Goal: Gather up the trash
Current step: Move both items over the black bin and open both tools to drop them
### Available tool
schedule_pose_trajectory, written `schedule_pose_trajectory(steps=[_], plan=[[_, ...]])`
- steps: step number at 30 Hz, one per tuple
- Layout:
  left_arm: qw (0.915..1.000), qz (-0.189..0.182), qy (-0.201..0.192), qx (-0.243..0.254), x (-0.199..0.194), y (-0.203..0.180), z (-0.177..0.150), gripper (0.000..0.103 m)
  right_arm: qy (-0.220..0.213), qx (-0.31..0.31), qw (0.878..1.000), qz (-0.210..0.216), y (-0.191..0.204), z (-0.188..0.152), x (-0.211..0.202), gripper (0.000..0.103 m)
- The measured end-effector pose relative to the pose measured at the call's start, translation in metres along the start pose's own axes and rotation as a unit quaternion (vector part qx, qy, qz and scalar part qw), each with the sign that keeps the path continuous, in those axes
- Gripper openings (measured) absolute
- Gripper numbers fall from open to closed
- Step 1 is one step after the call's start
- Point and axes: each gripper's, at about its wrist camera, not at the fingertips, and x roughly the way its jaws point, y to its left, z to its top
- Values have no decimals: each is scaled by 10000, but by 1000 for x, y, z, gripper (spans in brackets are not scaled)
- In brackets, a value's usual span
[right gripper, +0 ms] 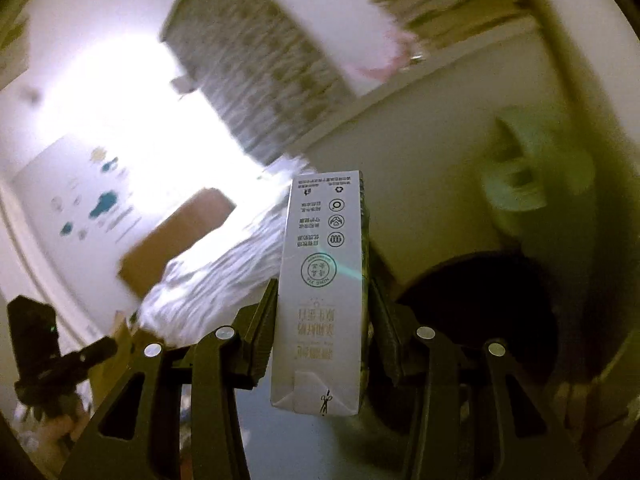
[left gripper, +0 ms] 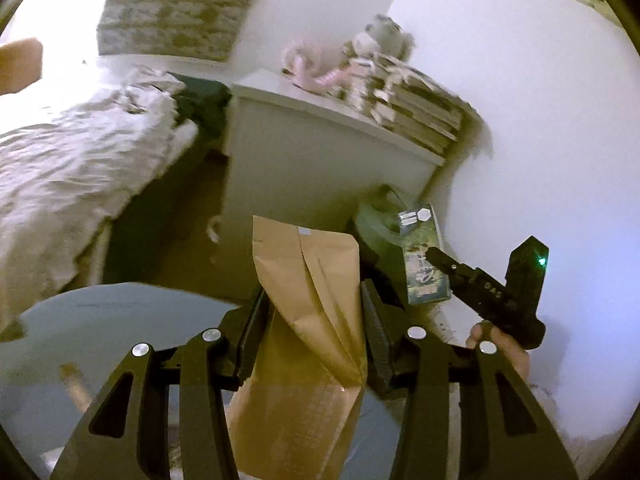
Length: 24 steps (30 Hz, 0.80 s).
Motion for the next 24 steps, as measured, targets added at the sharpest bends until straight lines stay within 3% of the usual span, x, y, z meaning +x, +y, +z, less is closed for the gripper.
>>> schedule_pose_trajectory(steps=[4, 11, 24], plan=[[9994, -252, 249, 29, 47, -18, 8, 46, -165, 293, 9990, -279, -44, 12, 9, 44], [9968, -492, 624, -81, 124, -30, 14, 46, -234, 512, 9973, -481, -85, 6, 33, 45], [9920, -679, 1057, -124, 196, -39, 10, 47, 181, 253, 9935, -1092, -109, -5, 48, 45]])
